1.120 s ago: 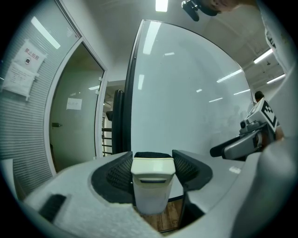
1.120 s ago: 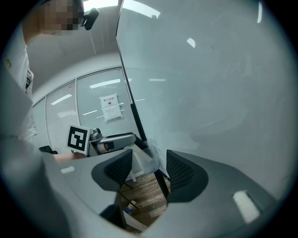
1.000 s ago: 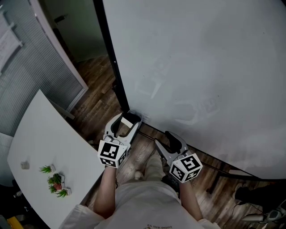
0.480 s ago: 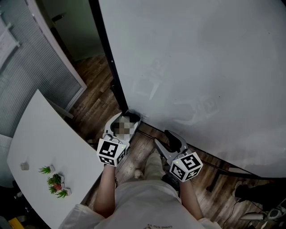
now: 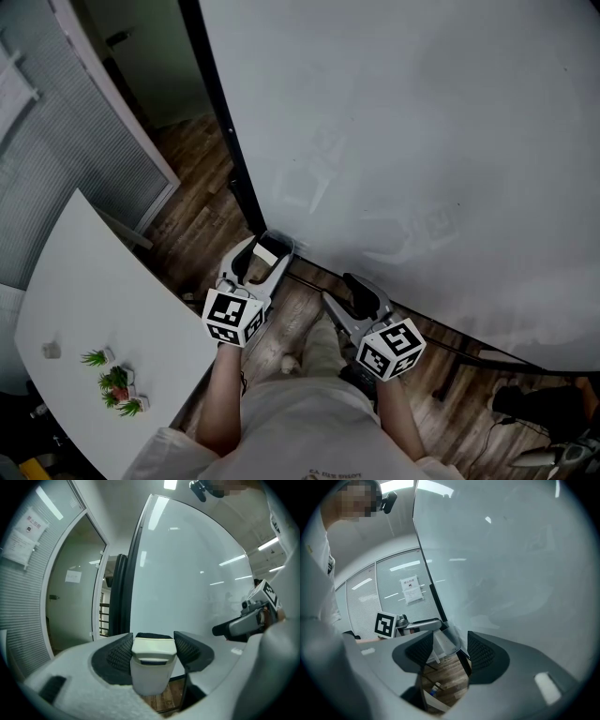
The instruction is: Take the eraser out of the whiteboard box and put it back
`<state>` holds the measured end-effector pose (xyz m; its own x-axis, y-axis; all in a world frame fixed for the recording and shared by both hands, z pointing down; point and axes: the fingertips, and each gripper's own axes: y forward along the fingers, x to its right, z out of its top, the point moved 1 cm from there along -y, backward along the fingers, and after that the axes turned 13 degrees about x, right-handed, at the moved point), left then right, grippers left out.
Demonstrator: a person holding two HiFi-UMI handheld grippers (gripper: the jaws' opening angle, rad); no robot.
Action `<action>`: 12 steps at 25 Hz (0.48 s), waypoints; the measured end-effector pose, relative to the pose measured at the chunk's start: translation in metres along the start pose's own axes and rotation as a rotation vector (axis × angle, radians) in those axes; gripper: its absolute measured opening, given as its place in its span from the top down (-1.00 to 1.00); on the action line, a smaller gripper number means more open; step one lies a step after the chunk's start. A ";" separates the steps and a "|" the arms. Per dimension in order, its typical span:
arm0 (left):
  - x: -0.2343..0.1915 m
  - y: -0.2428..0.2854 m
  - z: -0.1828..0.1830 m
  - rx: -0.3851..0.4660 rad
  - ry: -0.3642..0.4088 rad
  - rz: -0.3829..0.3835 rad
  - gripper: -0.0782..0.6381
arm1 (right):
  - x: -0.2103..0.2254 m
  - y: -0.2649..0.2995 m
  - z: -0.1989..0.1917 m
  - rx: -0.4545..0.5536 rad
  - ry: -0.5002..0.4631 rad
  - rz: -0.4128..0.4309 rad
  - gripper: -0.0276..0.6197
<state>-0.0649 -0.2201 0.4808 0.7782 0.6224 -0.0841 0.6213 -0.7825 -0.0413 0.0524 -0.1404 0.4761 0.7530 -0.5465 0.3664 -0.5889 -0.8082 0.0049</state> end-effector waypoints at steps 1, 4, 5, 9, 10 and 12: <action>0.000 0.000 -0.001 0.001 -0.010 0.000 0.03 | 0.000 0.000 0.000 0.000 0.002 0.002 0.20; 0.000 0.000 -0.002 0.001 -0.040 -0.003 0.03 | 0.000 0.000 0.000 0.000 0.006 0.003 0.20; 0.000 0.000 -0.002 0.003 -0.049 -0.004 0.02 | 0.000 0.000 0.000 0.001 0.007 0.003 0.20; 0.000 -0.001 -0.001 0.011 -0.071 -0.006 0.00 | -0.001 -0.001 0.001 0.001 0.004 0.003 0.20; 0.000 -0.002 -0.001 0.011 -0.070 -0.006 0.00 | -0.001 -0.001 0.001 0.002 0.003 0.004 0.20; 0.000 -0.002 -0.001 0.012 -0.069 -0.004 -0.01 | -0.002 -0.001 0.002 0.004 0.001 0.004 0.20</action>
<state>-0.0659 -0.2186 0.4819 0.7675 0.6228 -0.1521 0.6228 -0.7806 -0.0538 0.0524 -0.1389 0.4738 0.7501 -0.5499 0.3674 -0.5911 -0.8066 -0.0004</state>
